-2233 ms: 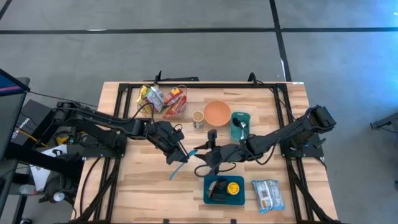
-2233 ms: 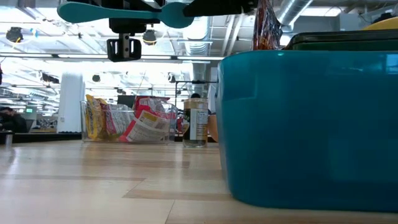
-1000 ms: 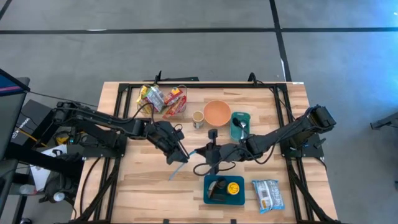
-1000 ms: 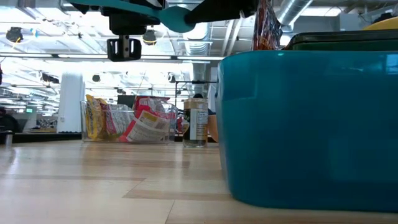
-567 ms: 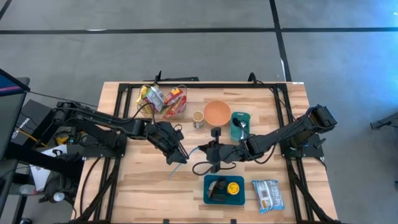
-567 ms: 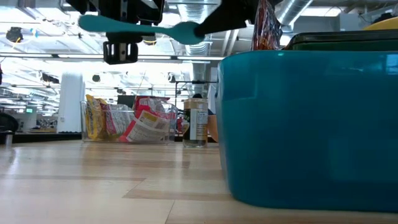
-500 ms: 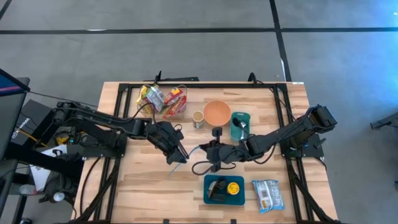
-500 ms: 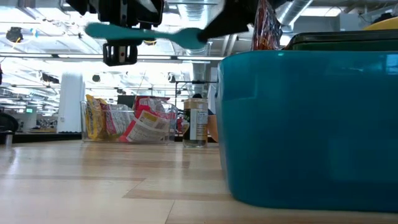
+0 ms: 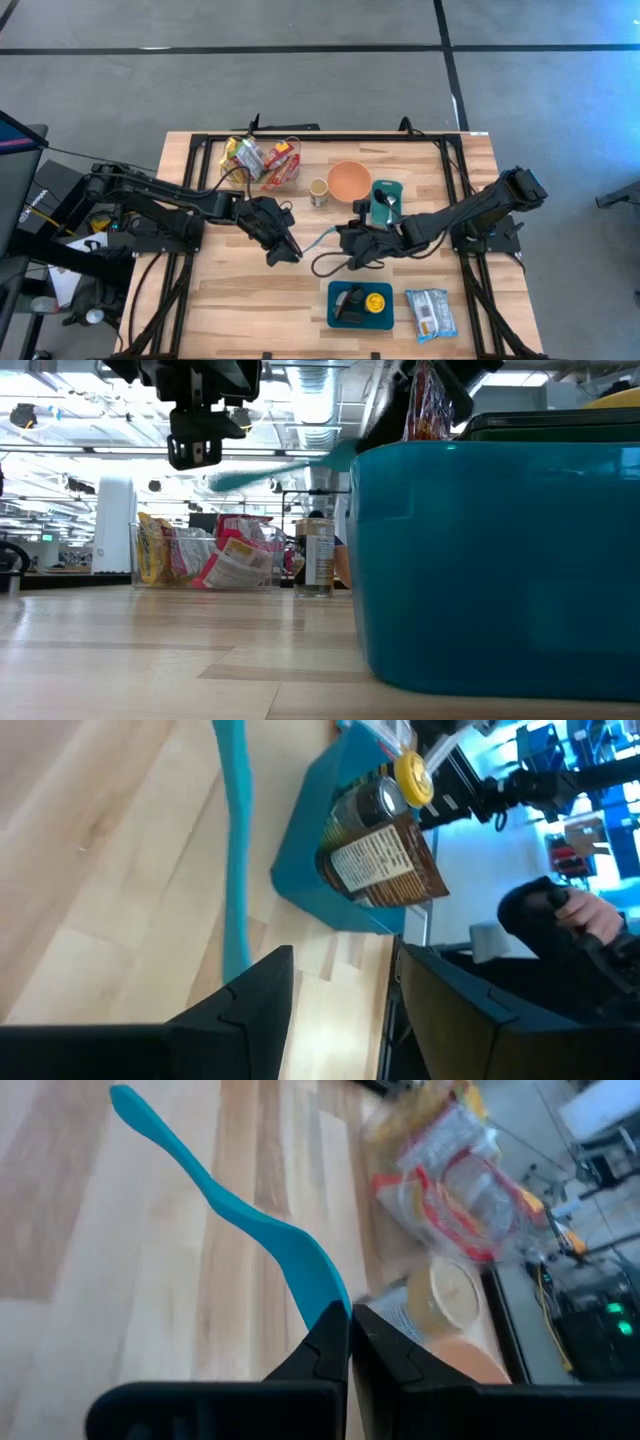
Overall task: Pick & Place Food Item
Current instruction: Put the blue baby spoon into the green bin
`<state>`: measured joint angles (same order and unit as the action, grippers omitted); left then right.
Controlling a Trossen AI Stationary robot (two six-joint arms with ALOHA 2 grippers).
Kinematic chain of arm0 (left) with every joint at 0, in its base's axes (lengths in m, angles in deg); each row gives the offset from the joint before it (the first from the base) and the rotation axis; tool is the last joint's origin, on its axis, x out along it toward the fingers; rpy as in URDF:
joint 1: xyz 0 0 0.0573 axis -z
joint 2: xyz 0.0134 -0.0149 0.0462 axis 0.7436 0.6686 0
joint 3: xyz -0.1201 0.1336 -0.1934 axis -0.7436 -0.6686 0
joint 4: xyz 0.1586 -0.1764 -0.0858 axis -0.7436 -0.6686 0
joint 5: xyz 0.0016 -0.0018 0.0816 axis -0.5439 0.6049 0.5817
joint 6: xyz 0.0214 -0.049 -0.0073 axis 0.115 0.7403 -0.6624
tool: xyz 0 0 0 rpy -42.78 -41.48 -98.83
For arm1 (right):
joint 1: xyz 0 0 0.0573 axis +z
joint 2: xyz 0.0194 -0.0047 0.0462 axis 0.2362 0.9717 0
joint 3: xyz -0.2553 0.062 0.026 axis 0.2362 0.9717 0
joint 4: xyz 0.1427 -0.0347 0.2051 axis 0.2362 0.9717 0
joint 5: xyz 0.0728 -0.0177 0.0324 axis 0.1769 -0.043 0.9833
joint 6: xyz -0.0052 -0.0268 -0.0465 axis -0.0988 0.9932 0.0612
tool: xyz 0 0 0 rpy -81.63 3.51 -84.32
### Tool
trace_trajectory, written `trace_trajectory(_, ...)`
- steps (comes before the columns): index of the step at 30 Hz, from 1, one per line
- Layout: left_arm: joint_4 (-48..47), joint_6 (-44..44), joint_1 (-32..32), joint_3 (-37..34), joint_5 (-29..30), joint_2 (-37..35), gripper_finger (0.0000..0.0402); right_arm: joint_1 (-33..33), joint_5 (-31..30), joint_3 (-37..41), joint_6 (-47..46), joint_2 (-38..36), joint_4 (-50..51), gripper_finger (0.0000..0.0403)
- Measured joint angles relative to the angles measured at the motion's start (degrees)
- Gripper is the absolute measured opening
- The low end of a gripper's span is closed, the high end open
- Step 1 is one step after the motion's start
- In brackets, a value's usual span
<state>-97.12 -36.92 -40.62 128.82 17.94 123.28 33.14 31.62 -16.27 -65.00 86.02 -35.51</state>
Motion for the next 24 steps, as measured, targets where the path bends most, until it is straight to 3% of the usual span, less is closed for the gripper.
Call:
trace_trajectory(10, -0.1, -5.5, 0.0, 0.0, 9.0, 0.0, 0.0166, 0.0, -6.6, 0.1, -12.0, -7.2, 15.8, 0.0)
trace_trajectory(24, 0.1, -10.4, 0.0, 0.0, 29.5, 0.0, 0.0158, 0.0, -10.8, 0.1, -38.2, -17.3, 40.3, 0.0)
